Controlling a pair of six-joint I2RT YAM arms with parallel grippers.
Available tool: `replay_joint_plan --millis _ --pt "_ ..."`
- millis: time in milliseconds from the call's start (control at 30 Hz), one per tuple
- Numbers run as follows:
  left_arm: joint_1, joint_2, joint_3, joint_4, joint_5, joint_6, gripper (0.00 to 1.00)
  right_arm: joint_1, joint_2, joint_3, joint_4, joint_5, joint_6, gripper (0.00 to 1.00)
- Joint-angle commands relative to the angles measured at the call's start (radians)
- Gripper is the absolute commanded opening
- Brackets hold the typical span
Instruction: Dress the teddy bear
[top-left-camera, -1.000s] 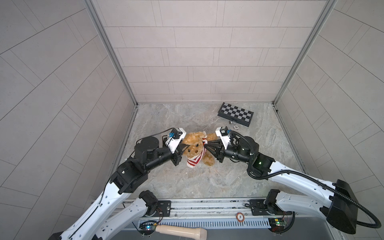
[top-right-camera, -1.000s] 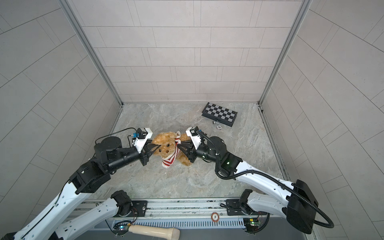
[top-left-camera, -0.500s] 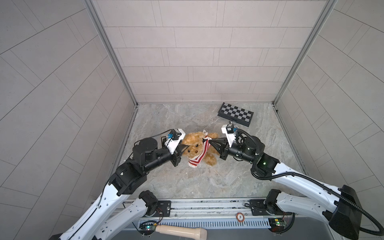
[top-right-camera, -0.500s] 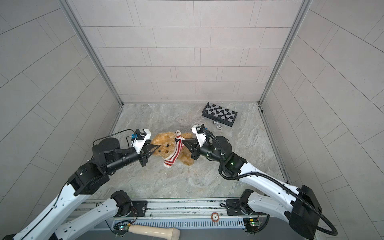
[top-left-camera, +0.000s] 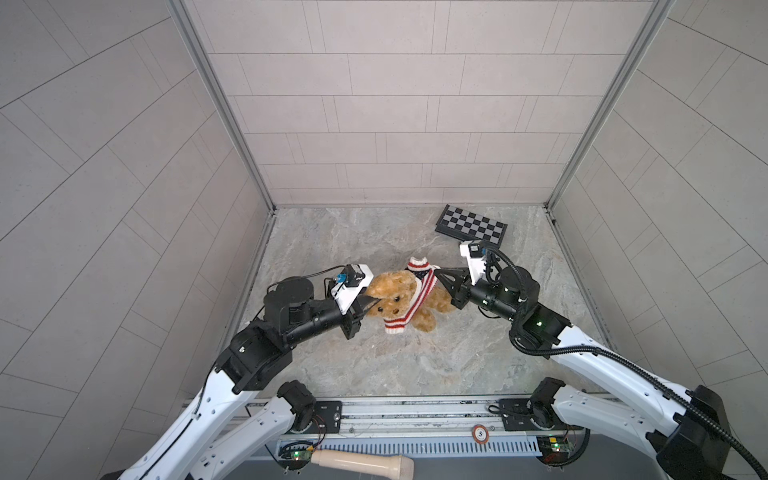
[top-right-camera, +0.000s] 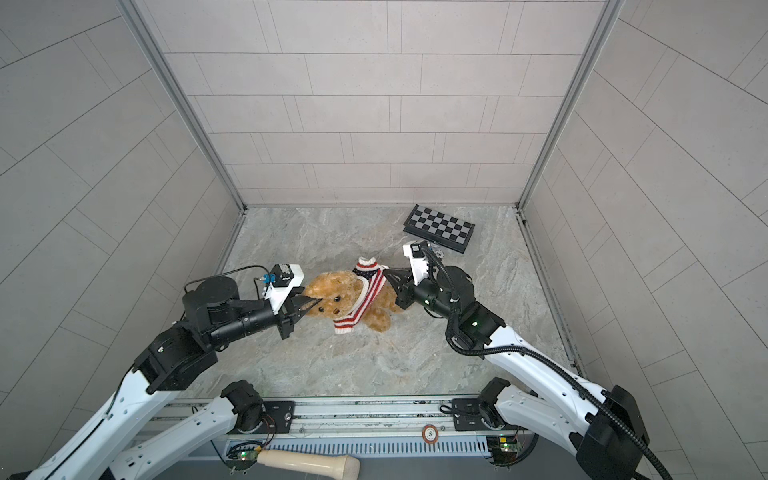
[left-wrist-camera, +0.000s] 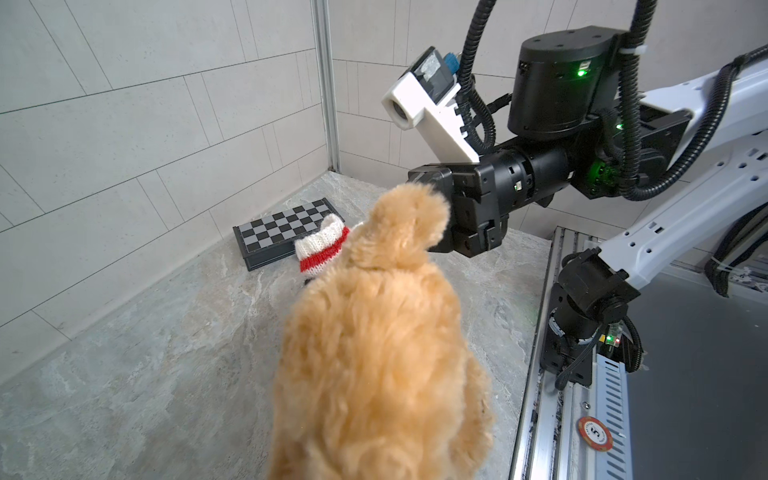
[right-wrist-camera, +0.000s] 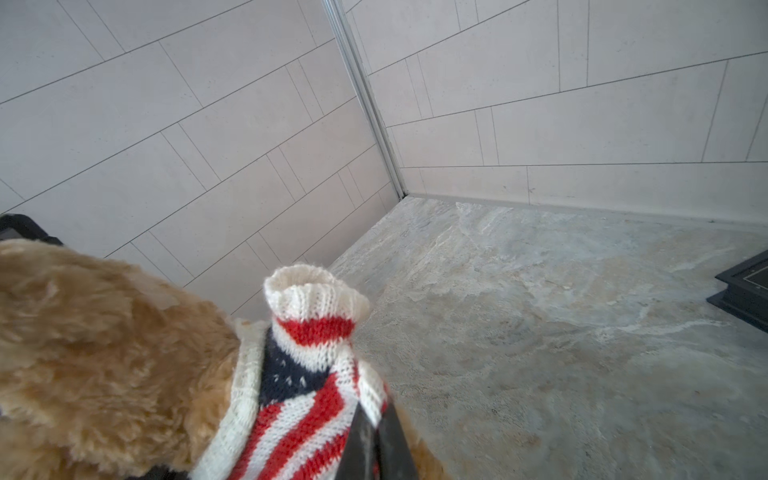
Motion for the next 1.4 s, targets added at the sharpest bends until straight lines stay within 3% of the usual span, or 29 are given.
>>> replay_joint_plan --millis 0,267,567,767,867,1067,1200,1367 --pt "0.007 -0.028 -0.002 -0.014 0.062 0.004 0.0 -0.027 0.0 0.0 -0.023 0.112 0.022 0.0" --pt "0.009 -0.055 -0.001 0.023 0.065 -0.02 0.0 -0.032 0.006 -0.01 -0.064 0.155 0.006 0.0" --pt "0.009 -0.081 0.017 0.058 0.066 -0.048 0.0 -0.033 0.004 -0.011 -0.064 0.094 -0.032 0.0" --pt "0.009 -0.083 0.025 0.057 0.046 -0.045 0.0 -0.032 -0.036 -0.066 0.116 -0.017 -0.052 0.0" --pt "0.009 -0.083 0.03 0.06 0.042 -0.046 0.0 -0.033 -0.057 -0.123 0.227 -0.108 -0.056 0.06" --pt "0.009 -0.088 0.039 0.066 0.029 -0.051 0.0 -0.029 -0.087 -0.129 0.179 -0.189 -0.134 0.07" --pt "0.009 -0.089 0.04 0.061 0.031 -0.051 0.0 -0.03 -0.123 -0.15 0.22 -0.214 -0.138 0.26" --pt "0.009 -0.089 0.043 0.061 0.031 -0.053 0.0 -0.03 -0.121 -0.131 0.189 -0.215 -0.168 0.31"
